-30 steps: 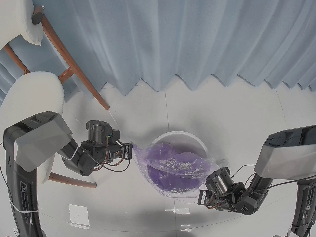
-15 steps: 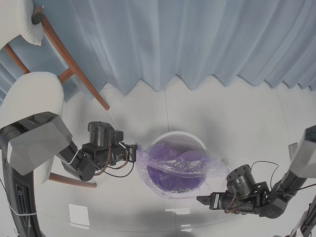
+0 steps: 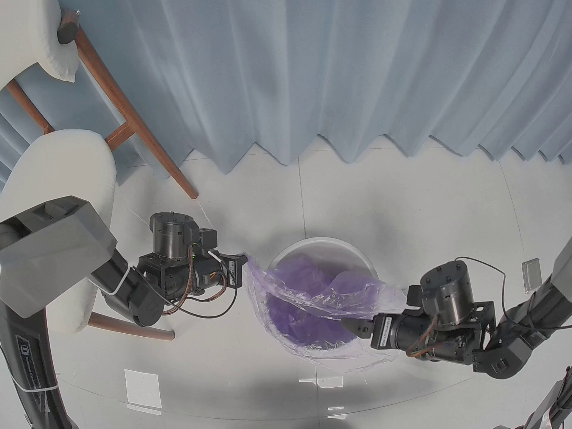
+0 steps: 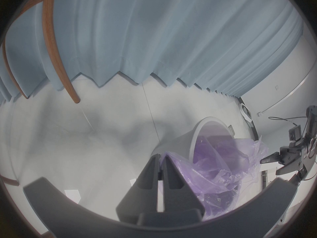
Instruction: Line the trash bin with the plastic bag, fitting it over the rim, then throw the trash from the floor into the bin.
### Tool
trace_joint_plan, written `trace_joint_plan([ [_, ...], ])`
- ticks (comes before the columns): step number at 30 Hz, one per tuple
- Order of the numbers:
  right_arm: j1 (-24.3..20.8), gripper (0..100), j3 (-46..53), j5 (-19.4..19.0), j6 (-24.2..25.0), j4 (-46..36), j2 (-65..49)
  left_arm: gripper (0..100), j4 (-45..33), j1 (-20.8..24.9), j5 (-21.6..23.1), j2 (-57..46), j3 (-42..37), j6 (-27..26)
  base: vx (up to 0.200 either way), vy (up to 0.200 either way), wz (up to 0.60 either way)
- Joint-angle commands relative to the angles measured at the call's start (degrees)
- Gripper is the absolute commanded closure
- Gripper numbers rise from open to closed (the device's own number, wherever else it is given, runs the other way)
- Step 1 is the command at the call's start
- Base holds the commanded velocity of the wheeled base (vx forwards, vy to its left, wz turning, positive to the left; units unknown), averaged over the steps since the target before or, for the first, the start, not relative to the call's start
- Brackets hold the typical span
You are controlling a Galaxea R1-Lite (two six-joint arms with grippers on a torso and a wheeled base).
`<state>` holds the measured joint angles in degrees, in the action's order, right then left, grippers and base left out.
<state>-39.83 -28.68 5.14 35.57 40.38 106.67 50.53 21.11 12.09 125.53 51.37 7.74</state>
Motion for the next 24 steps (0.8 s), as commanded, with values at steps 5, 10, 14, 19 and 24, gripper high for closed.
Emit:
trace_joint_plan([
  [5,4.14,0,-14.29,-0.13,-2.7,0.32,12.25,100,0.01,-0.28,-1.19,0.07,0.22,2.1,0.0,0.0,0.0],
  [10,6.08,0,-18.78,-0.22,-4.99,2.08,12.42,100,0.01,-0.9,-1.37,0.24,0.31,2.1,0.0,0.0,0.0],
  [14,7.31,0,-20.45,-0.4,-6.04,3.83,12.51,100,0.09,-1.25,-2.43,1.48,1.45,2.19,0.0,0.0,0.0],
  [19,10.91,0,-23.61,-0.4,-7.1,7.88,13.3,100,0.01,-1.78,-2.78,2.62,5.85,5.88,0.0,0.0,0.0],
  [24,13.2,0,-26.16,-0.4,-7.27,9.81,16.73,100,-0.7,-1.69,-3.04,5.25,9.19,9.22,0.0,0.0,0.0],
])
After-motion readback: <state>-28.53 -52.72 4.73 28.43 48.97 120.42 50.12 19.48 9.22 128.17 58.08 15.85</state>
